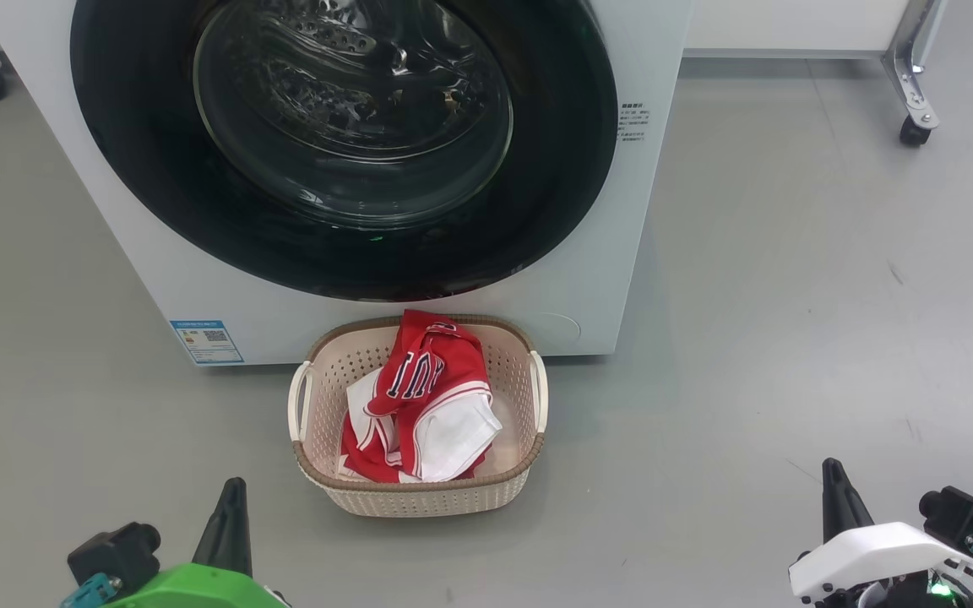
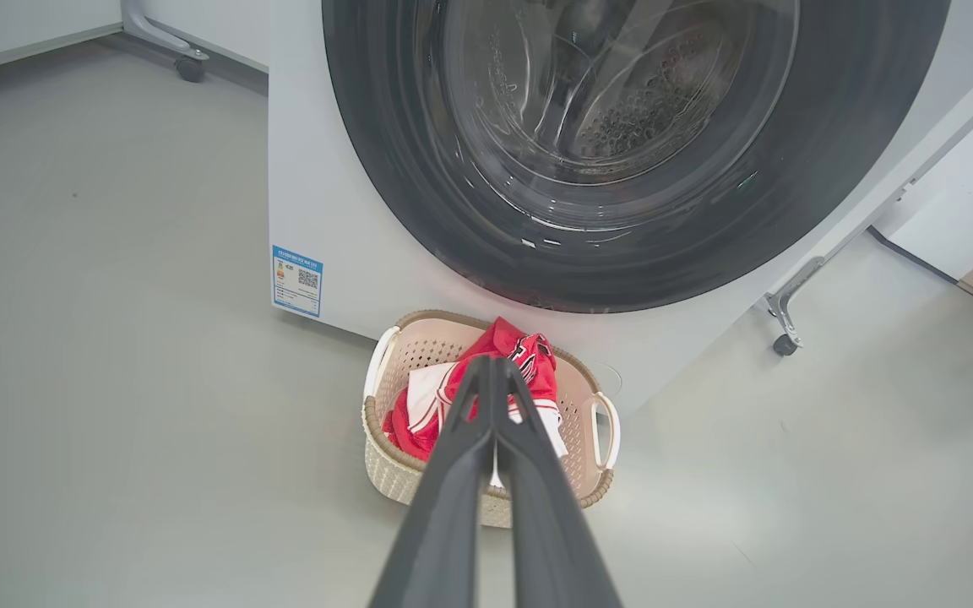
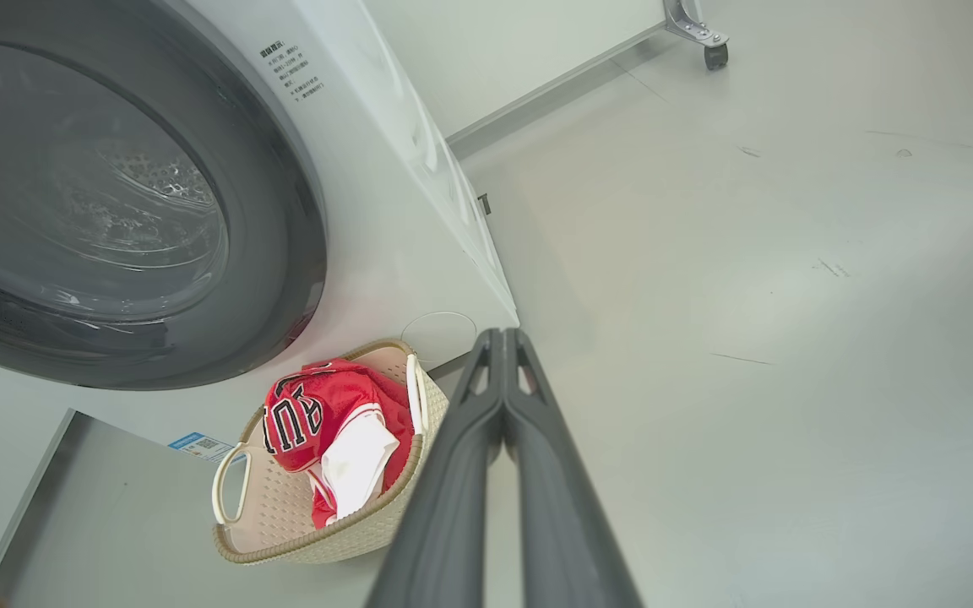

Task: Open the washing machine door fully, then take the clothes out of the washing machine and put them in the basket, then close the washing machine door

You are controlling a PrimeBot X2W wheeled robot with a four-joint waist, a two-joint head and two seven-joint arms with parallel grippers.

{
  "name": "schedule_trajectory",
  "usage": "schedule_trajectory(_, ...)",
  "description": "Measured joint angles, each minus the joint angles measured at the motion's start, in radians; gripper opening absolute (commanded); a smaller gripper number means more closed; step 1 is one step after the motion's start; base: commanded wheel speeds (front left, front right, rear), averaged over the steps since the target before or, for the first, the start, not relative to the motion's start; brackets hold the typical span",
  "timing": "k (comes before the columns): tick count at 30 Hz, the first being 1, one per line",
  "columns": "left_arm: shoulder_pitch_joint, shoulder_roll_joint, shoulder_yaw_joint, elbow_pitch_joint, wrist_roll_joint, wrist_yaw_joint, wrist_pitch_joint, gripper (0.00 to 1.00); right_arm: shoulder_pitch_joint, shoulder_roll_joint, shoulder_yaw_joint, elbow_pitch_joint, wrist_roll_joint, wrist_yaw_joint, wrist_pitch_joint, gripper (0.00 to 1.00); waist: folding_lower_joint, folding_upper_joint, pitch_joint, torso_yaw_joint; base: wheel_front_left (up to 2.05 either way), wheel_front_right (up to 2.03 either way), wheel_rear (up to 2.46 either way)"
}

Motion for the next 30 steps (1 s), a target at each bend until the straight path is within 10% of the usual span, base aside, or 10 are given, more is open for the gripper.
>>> schedule_trajectory(30,-0.028,0.000,0.092,0.035,-0.377,-0.062,0.062,0.00,-0.050,0.012,-0.090,0.001,0.368,0.044,0.088,0.00,0.0000,0.0000,-0.009,-0.014,0.00,0.00,0.00)
